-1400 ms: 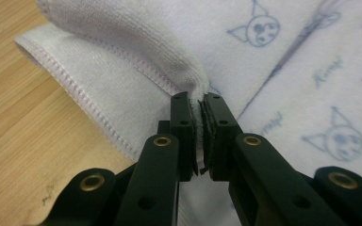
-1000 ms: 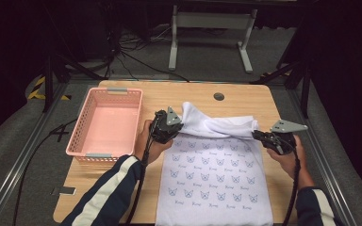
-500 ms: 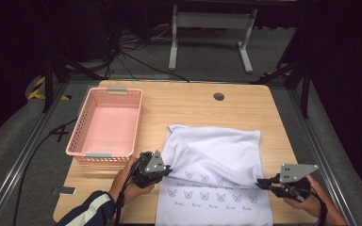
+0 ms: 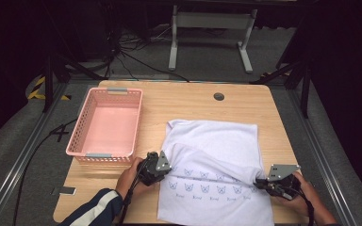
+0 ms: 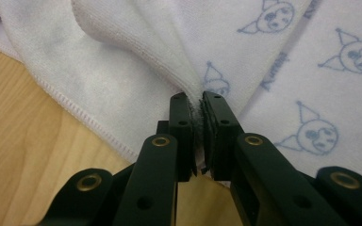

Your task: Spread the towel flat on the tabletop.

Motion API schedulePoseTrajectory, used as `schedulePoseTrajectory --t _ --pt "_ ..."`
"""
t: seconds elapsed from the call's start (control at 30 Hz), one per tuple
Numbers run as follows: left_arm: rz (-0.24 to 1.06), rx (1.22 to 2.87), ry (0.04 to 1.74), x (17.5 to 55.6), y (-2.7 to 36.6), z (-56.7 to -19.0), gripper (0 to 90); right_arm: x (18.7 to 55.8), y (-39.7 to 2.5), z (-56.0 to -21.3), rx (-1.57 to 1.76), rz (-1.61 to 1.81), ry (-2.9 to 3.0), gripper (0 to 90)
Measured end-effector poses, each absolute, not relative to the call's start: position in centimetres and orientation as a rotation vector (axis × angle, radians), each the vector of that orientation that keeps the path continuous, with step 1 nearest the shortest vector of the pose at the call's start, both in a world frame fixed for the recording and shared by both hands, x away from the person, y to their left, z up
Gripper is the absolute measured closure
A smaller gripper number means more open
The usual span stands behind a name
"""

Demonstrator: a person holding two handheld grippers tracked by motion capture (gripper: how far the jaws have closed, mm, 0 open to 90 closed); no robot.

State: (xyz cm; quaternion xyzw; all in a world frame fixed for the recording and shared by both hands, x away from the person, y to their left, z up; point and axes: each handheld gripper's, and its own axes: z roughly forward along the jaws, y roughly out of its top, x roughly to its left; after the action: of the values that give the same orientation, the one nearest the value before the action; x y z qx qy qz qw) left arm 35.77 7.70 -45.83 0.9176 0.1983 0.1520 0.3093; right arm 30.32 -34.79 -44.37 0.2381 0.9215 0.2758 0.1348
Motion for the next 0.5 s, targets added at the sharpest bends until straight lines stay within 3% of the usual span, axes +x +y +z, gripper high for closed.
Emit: schedulePoseTrajectory --t 0.27,0.33,0.37,0.5 --pt "0.457 2.402 0.605 39.1 6.2 -45.8 82.1 34.6 -35.1 -44.6 0.804 0.768 2.526 83.6" --pt "0.443 2.390 0.615 39.2 6.2 -45.7 75.7 35.0 -35.2 -44.7 0.817 0.784 2.510 80.2" --pt "0.378 2.330 0.634 39.4 6.6 -45.2 71.0 35.1 -35.4 -44.6 0.826 0.800 2.504 75.7" --pt "0.406 2.292 0.603 39.1 6.4 -44.2 59.0 34.6 -35.8 -43.9 0.841 0.841 2.476 71.2"
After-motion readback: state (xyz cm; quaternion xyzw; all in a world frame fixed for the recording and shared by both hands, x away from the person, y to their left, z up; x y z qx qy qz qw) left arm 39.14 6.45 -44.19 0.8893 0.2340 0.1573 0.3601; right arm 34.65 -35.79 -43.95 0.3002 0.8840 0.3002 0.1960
